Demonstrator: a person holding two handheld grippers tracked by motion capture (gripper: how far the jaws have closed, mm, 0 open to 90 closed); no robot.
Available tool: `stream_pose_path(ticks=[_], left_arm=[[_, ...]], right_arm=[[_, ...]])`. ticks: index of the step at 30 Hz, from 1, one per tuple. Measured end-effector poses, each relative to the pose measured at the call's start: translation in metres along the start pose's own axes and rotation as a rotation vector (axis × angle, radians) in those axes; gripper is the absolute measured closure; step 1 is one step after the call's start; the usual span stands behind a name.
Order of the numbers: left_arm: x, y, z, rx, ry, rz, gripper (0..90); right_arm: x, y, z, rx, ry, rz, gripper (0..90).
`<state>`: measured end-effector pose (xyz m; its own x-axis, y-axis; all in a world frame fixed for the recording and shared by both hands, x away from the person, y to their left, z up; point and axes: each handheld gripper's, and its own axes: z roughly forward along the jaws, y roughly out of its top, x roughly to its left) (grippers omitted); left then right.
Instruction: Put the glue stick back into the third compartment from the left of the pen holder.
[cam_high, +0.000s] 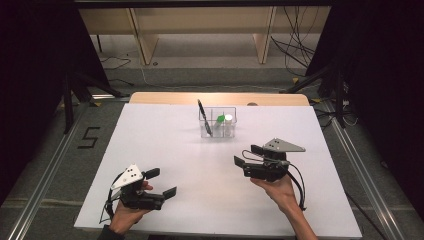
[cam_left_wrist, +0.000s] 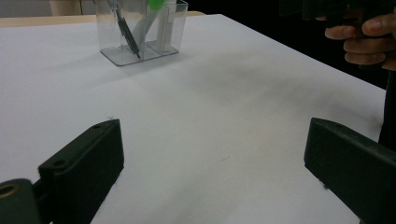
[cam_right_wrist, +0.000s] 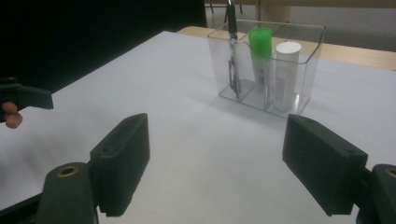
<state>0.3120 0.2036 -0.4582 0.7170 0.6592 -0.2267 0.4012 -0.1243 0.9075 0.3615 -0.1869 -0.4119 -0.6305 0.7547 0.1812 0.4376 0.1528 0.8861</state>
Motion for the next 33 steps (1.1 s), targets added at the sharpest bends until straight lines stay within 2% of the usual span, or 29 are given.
stream_pose_path(ticks=[11,18,33], left_arm=[[0.000,0.000,0.000,-0.002,0.000,0.002,4.3],[0.001,0.000,-0.001,0.000,-0.004,-0.003,4.3],[-0.001,0.000,0.000,0.004,-0.012,-0.004,4.3]], right_arm=[[-0.001,-0.025,-0.019,-0.018,0.018,0.004,22.8],[0.005,-0.040,-0.026,-0.018,0.025,-0.023,20.6],[0.008,-0.061,-0.040,-0.025,0.000,-0.036,16.7]])
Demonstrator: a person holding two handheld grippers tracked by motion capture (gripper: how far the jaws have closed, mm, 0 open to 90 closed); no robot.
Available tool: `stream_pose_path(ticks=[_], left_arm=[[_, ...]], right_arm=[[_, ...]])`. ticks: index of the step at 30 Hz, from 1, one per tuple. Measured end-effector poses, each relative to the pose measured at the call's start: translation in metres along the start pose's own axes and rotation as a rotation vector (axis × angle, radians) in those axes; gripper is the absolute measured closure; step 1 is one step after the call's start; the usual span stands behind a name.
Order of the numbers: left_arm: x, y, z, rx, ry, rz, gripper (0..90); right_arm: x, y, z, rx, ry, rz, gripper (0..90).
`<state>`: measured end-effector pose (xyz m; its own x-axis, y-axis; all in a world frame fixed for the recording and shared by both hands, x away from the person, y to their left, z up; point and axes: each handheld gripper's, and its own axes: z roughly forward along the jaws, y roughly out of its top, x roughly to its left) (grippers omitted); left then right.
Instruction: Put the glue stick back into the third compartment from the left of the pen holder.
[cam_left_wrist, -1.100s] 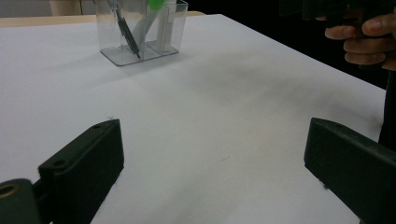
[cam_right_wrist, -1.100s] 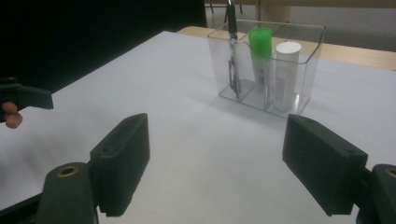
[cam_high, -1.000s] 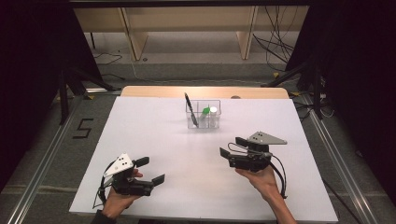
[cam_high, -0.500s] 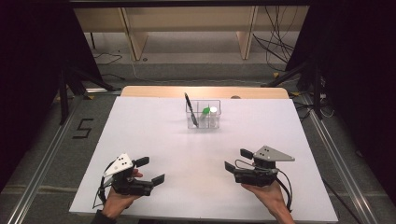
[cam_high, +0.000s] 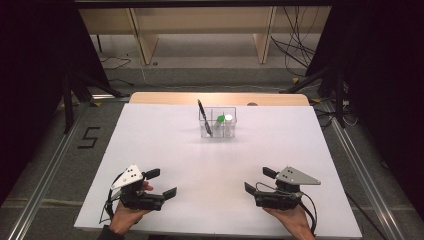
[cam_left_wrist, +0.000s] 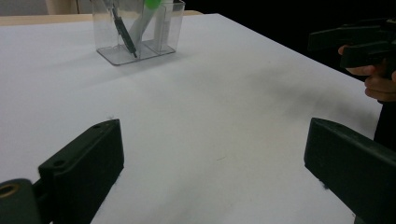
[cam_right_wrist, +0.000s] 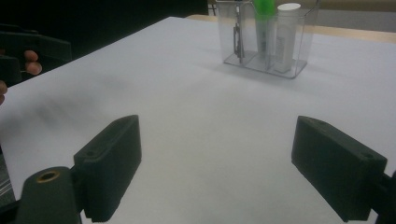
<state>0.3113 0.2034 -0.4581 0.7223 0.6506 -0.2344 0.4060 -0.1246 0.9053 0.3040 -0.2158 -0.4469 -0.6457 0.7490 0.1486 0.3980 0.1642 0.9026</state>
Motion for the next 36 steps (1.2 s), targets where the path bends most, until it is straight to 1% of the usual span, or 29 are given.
stream_pose_path(ticks=[6,10,15,19,36], left_arm=[[0.000,0.000,0.000,0.005,-0.002,0.003,4.2],[0.000,0.000,0.000,0.004,-0.002,0.002,4.3],[0.000,0.000,0.001,0.004,-0.003,0.002,4.3],[0.000,0.000,0.001,0.004,-0.003,0.002,4.3],[0.000,0.000,0.001,0.005,-0.003,0.002,4.3]], right_arm=[[0.000,-0.007,-0.005,0.000,-0.002,0.011,16.7],[0.000,-0.010,-0.007,0.003,-0.004,0.007,16.7],[-0.001,-0.012,-0.008,0.001,-0.008,0.014,16.8],[-0.001,-0.013,-0.008,0.008,-0.007,0.016,16.8],[-0.002,-0.015,-0.007,0.007,-0.015,0.015,16.8]])
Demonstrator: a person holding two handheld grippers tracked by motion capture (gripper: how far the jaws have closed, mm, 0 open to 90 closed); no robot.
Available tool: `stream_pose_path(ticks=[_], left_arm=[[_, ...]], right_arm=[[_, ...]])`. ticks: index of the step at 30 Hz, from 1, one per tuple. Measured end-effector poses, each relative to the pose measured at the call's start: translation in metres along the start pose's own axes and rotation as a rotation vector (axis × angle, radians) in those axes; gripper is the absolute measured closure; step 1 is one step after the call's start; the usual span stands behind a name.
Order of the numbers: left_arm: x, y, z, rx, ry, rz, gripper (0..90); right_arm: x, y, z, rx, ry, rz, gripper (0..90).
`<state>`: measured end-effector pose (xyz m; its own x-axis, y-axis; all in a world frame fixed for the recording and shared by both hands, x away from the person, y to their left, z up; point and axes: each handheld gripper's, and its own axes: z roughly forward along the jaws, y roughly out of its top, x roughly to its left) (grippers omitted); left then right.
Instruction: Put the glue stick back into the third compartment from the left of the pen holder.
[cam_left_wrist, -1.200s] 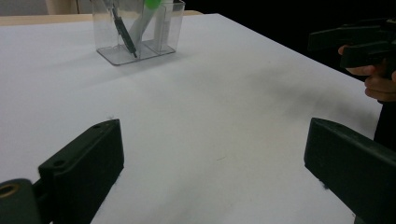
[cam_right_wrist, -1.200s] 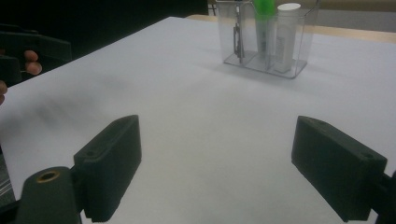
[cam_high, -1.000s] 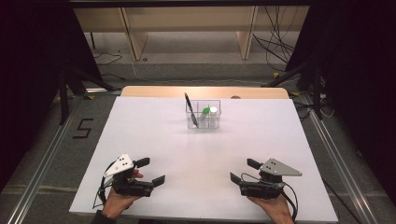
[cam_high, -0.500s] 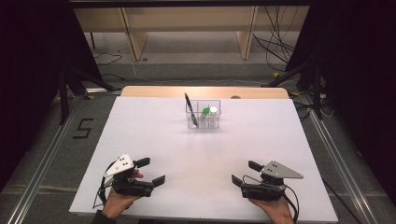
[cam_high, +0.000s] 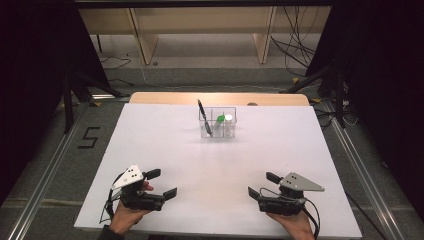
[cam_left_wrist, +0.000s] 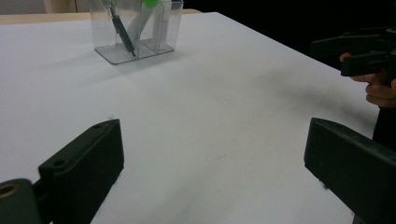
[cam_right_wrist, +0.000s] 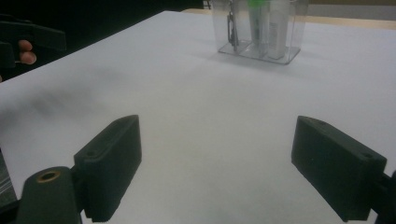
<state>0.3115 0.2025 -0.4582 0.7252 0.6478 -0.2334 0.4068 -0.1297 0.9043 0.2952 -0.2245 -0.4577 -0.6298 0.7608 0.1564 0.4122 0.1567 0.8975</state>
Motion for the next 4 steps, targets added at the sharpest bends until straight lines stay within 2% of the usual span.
stream_pose_path(ticks=[4], left_arm=[[0.0000,0.0000,0.0000,0.000,0.000,0.000,4.3]], right_arm=[[0.0000,0.0001,-0.0002,-0.001,0.000,-0.001,16.8]])
